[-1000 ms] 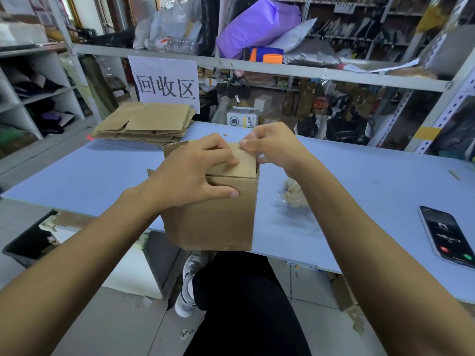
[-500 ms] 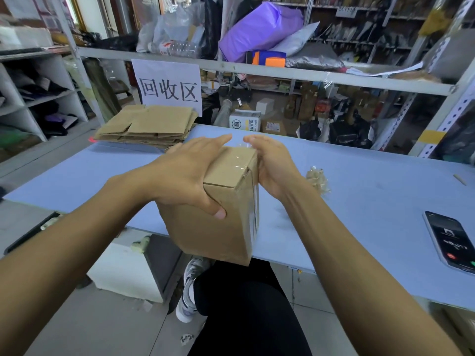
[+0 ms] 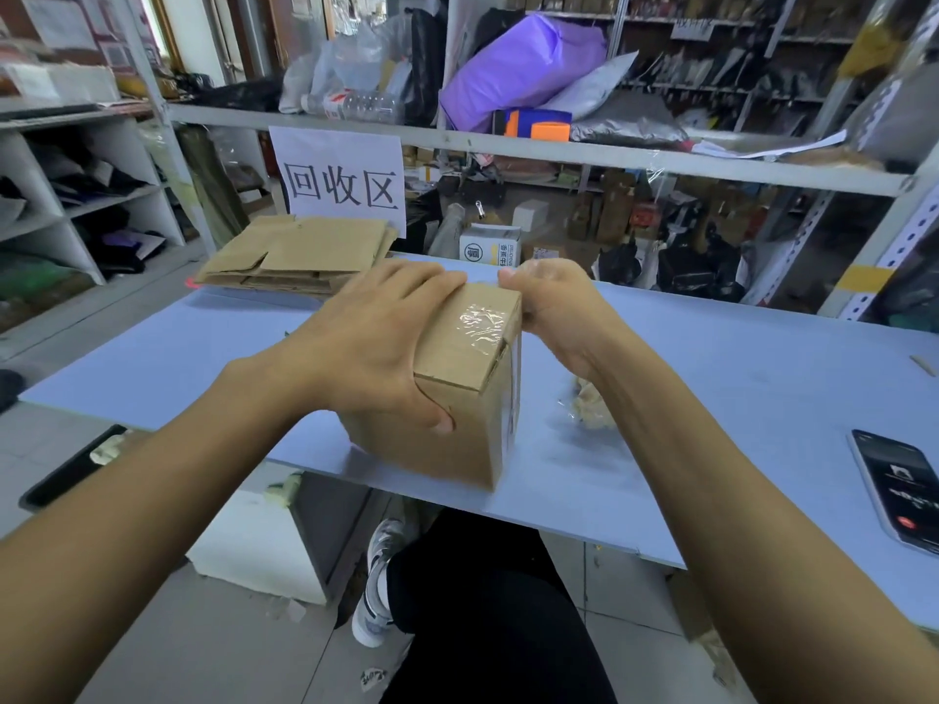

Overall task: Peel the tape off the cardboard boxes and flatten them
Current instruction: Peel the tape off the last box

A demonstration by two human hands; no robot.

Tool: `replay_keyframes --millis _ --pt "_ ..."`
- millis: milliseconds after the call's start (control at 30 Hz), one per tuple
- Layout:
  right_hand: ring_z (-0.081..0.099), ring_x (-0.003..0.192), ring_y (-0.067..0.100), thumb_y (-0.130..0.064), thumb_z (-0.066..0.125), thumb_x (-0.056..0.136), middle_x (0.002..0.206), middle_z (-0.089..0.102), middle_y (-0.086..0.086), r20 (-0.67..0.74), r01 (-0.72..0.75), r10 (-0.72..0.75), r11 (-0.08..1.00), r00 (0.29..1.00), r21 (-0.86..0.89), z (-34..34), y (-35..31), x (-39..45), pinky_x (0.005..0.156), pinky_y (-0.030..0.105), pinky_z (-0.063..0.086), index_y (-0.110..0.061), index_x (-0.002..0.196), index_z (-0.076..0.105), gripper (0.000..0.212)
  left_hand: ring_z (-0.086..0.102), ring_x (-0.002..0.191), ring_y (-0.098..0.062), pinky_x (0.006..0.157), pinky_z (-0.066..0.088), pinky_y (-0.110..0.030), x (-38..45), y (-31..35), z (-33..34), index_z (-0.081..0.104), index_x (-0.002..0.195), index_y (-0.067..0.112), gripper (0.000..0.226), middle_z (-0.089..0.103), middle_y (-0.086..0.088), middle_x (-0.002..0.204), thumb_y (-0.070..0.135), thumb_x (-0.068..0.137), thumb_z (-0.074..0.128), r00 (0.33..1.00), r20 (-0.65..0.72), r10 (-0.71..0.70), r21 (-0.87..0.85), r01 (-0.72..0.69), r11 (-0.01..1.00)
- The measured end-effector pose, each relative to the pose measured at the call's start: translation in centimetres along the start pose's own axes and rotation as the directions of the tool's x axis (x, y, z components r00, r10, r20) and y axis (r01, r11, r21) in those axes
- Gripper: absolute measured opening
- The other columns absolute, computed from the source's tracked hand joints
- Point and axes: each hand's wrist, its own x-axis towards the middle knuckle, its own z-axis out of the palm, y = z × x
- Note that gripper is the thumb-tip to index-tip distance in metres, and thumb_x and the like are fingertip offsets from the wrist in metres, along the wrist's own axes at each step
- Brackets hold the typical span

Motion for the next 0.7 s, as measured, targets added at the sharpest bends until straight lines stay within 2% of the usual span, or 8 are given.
replay_keyframes --millis 100,200,300,400,500,567,600,700 --pt "0.043 0.067 0.019 -0.02 0.052 0.094 0.071 0.045 0.007 -0.215 0.073 -0.116 0.977 0.97 -0.201 0.0 -1.2 0.6 0.065 0.033 0.039 -0.011 0.072 0.046 0.025 0.03 0.132 -0.026 0.113 0.025 -0.044 -0.3 -1.2 0.6 0.028 0.151 0.021 0.132 0.034 -0.002 0.146 0.084 0.04 0.061 0.992 -0.12 -0.029 0.109 0.043 0.993" --pt "0.045 0.058 0.019 -0.015 0.05 0.092 0.067 0.044 -0.002 -0.388 0.054 -0.071 0.997 0.919 -0.053 -2.0 -2.3 0.7 0.055 0.03 0.033 -0.017 0.069 0.04 0.025 0.036 0.126 -0.037 0.11 0.028 -0.054 -1.4 -3.4 1.5 0.032 0.148 0.019 0.129 0.039 -0.01 0.139 0.081 0.039 0.066 0.966 -0.221 -0.135 0.146 0.169 0.975" --pt "0.041 0.042 0.01 -0.015 0.049 0.099 0.066 0.041 -0.002 -0.304 0.049 -0.026 0.997 0.952 0.067 -1.6 -2.3 -0.3 0.051 0.029 0.042 -0.018 0.078 0.039 0.023 0.037 0.125 -0.037 0.109 0.029 -0.054 -1.9 -3.8 2.4 0.033 0.147 0.017 0.128 0.041 -0.013 0.138 0.082 0.041 0.062 0.95 -0.259 -0.176 0.114 0.211 0.971" --pt "0.037 0.037 0.011 -0.023 0.058 0.099 0.065 0.039 -0.001 -0.202 0.059 -0.051 0.998 0.978 0.034 0.6 -1.5 -1.3 0.045 0.026 0.035 -0.014 0.091 0.04 0.021 0.034 0.128 -0.035 0.112 0.028 -0.056 -1.6 -2.6 2.5 0.033 0.15 0.017 0.129 0.039 -0.013 0.141 0.083 0.043 0.06 0.947 -0.279 -0.16 0.087 0.191 0.978" --pt "0.043 0.043 0.014 -0.042 0.07 0.091 0.067 0.052 -0.001 -0.09 0.019 -0.024 0.998 0.996 -0.06 1.7 -1.3 -2.2 0.049 0.028 0.039 -0.023 0.127 0.045 0.047 0.033 0.13 -0.036 0.114 0.025 -0.058 -1.2 -1.6 2.2 0.032 0.152 0.017 0.131 0.038 -0.013 0.143 0.08 0.042 0.064 0.953 -0.255 -0.166 0.142 0.207 0.968" --pt "0.046 0.044 0.014 -0.048 0.071 0.088 0.062 0.057 -0.011 -0.028 0.038 -0.042 0.99 0.999 -0.135 1.9 -1.4 -2.7 0.048 0.024 0.042 -0.034 0.138 0.043 0.059 0.031 0.133 -0.037 0.118 0.017 -0.059 -0.9 -1.2 2.1 0.029 0.154 0.018 0.132 0.035 -0.013 0.145 0.077 0.044 0.072 0.96 -0.203 -0.195 0.217 0.238 0.947" --pt "0.048 0.046 0.014 -0.05 0.071 0.088 0.066 0.06 -0.013 0.0 0.052 -0.053 0.984 0.999 -0.17 1.9 -1.4 -2.9 0.047 0.023 0.042 -0.036 0.136 0.047 0.056 0.03 0.135 -0.038 0.118 0.014 -0.059 -0.8 -1.1 2.1 0.027 0.155 0.019 0.133 0.034 -0.013 0.146 0.076 0.045 0.075 0.959 -0.19 -0.209 0.236 0.251 0.939" --pt "0.053 0.055 0.011 -0.038 0.068 0.095 0.113 0.06 0.001 0.009 0.122 -0.125 0.954 0.992 -0.274 1.8 -0.4 -2.8 0.045 0.022 0.044 -0.037 0.129 0.059 0.036 0.032 0.133 -0.04 0.117 0.016 -0.06 -0.9 -1.0 2.4 0.029 0.154 0.017 0.132 0.037 -0.015 0.145 0.078 0.046 0.073 0.958 -0.202 -0.205 0.273 0.256 0.927"
